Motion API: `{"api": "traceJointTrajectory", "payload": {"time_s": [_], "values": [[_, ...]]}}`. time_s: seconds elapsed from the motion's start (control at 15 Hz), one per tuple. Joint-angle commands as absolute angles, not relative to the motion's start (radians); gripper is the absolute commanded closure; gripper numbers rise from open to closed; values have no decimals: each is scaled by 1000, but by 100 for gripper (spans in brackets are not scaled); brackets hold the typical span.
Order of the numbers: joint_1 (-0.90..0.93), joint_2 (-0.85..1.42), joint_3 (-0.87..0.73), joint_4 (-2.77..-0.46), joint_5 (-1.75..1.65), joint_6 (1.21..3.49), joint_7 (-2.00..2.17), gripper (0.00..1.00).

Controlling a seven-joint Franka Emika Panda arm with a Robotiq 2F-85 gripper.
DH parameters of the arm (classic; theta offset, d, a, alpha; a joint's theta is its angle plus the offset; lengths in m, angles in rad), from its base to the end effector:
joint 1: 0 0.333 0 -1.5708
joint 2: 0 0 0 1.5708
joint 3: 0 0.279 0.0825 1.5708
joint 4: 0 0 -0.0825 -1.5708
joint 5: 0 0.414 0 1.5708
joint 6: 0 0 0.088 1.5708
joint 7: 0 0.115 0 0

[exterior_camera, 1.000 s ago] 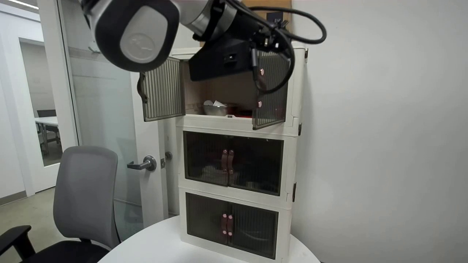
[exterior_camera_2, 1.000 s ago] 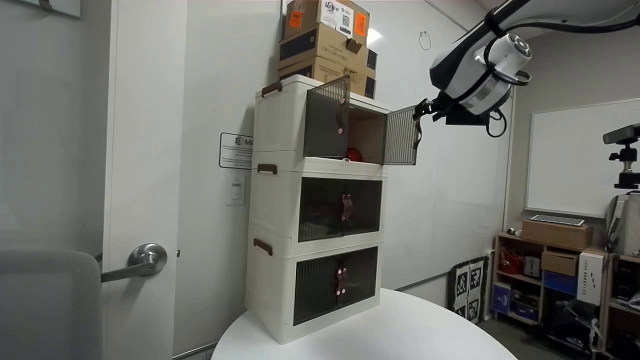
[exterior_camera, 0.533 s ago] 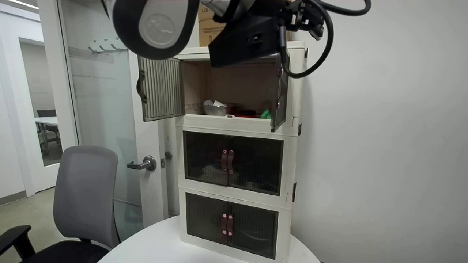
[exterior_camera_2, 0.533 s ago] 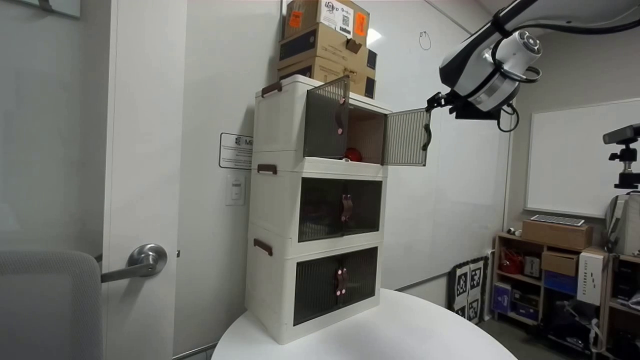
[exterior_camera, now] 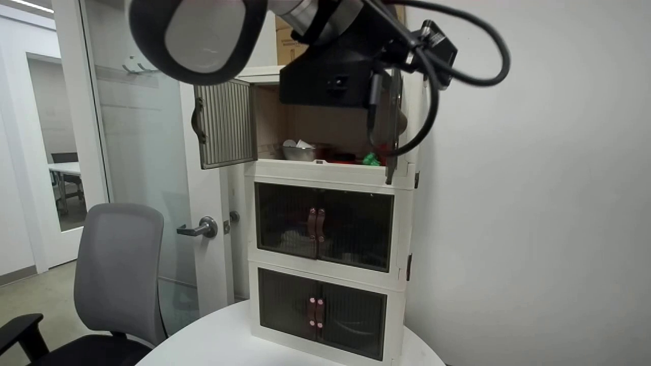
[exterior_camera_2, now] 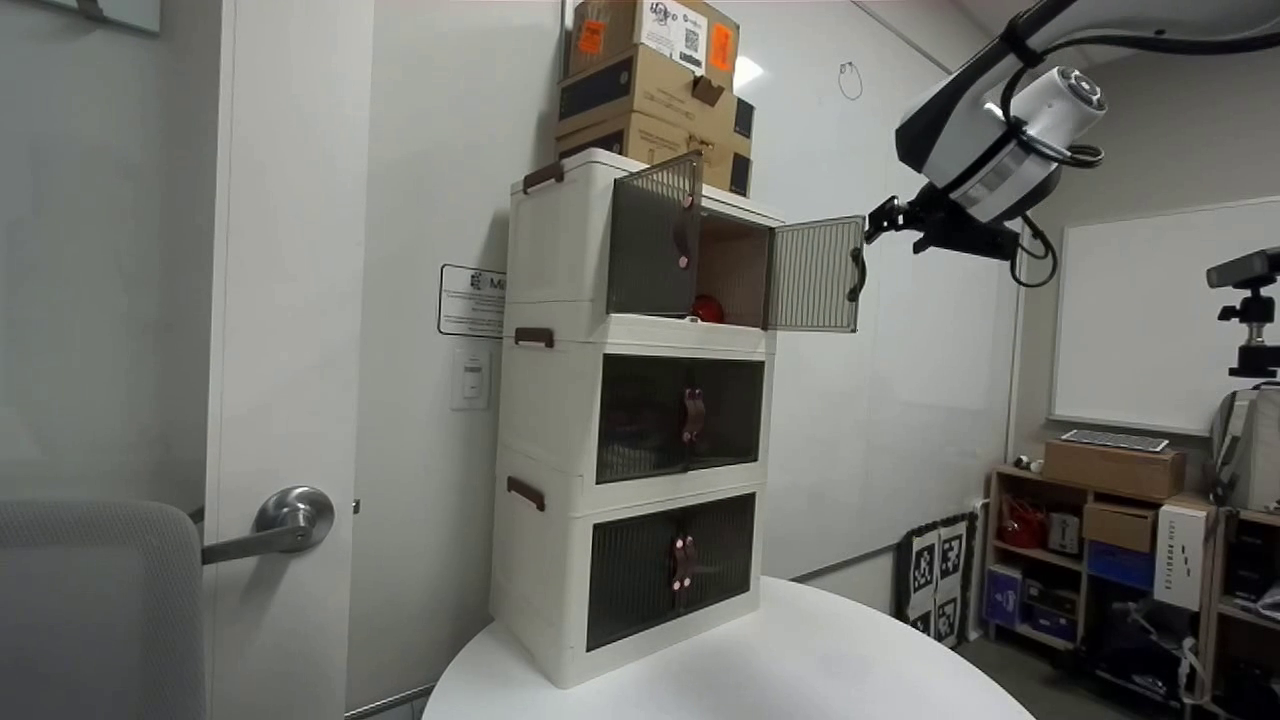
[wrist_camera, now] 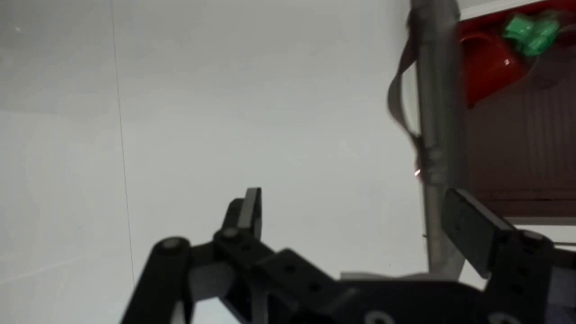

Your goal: Open the top cabinet doors

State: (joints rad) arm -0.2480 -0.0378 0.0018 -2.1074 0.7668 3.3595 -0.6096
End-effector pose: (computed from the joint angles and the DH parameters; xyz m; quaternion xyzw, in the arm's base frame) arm 0.5583 -0.2195 0.5148 0.7904 -0.2009 0.5715 0.0904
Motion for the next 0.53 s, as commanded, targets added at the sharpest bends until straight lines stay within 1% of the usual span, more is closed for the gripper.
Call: {"api": "traceJointTrajectory", "payload": {"time_s": [0.0,0.33,0.4,0.47], "values": [[-190,-213,-26,-2321,687,3239,-407,0],[-111,-376,-8,-2487,494,3011,-115,0],[-134,-396,53,-2492,566,2953,-151,0],[-109,-415,50,-2496,561,2888,-129,0]]}}
